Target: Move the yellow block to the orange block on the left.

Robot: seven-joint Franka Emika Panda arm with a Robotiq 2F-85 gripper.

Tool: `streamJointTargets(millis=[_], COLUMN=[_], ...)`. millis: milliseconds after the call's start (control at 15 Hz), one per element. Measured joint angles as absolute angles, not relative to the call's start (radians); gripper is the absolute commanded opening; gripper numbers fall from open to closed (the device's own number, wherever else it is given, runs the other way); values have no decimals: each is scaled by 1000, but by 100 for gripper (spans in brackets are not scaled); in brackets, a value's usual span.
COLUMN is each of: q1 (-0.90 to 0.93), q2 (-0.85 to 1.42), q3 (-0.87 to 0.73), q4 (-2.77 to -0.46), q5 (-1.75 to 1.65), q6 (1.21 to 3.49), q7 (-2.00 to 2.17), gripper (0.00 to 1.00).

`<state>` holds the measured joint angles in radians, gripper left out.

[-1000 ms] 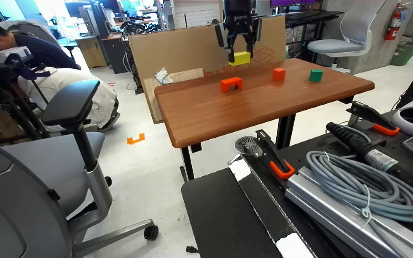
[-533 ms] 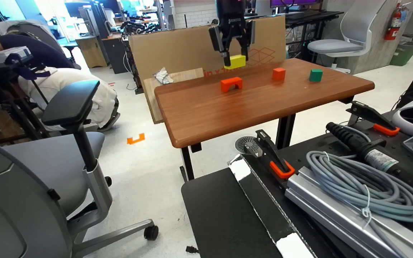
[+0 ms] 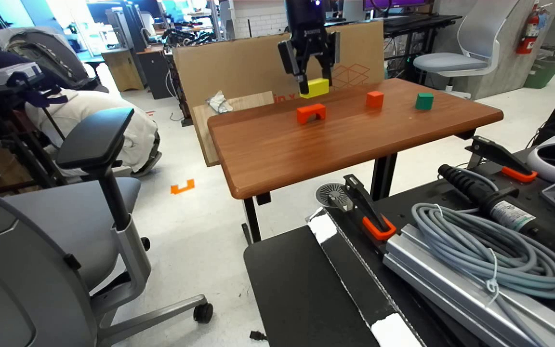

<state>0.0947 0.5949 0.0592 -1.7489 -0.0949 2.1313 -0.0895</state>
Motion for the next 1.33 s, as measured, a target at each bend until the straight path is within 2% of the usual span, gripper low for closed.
streamJointTargets(millis=[1333], q1=[114], q2=[626], q3=[60], q4=[-1733], q5=[-94], q6=[2123], q7=[-10], gripper=[42])
